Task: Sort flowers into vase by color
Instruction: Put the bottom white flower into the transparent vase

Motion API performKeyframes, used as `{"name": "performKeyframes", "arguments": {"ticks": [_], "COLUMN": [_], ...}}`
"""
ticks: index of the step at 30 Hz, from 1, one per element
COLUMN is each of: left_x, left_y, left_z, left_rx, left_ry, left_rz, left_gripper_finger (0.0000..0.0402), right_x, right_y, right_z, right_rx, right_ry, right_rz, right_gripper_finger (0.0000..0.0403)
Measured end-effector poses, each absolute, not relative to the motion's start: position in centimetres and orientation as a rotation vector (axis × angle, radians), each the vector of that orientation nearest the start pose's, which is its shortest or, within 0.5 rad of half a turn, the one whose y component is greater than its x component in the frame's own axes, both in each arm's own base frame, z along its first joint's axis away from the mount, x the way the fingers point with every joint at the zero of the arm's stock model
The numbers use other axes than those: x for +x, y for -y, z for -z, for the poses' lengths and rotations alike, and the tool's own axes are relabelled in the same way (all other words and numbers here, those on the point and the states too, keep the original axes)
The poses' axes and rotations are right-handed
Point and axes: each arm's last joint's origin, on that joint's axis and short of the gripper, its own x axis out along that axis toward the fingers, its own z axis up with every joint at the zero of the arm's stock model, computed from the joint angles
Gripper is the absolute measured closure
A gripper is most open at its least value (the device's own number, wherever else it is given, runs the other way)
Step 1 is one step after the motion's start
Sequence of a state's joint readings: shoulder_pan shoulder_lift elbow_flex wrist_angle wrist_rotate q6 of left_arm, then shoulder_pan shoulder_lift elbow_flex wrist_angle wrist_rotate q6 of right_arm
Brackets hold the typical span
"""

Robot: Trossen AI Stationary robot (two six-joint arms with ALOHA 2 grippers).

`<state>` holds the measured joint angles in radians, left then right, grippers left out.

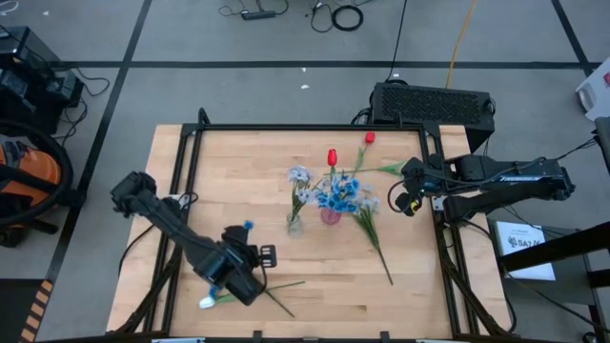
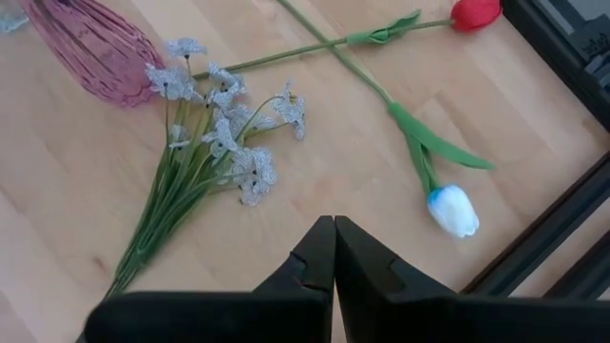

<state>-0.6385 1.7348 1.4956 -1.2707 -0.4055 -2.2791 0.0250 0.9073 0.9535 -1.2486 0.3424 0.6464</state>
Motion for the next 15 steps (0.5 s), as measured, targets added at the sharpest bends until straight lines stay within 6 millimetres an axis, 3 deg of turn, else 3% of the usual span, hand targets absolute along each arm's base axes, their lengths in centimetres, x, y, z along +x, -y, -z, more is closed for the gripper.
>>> {"name": "performKeyframes", "arguments": {"ticks": [4, 15], "left_x": [26.43, 26.87], "left_y": [18.72, 19.14], "left_z": [-26.59, -26.25], "left_rx": [-1.190, -0.939], "left_ry": [-0.841, -0.997], "left_rz": [-1.160, -0.945], "left_gripper_finger": [0.0399, 0.0380], "right_x": [13.40, 13.53], "right_y": [0.64, 0.63], "right_z": [-29.42, -29.47], "right_rx": [0.341, 0.338], "right_ry": [-1.040, -1.028], "right_rz": [0.640, 0.632], "right_gripper_finger": [0.0403, 0.0403]}}
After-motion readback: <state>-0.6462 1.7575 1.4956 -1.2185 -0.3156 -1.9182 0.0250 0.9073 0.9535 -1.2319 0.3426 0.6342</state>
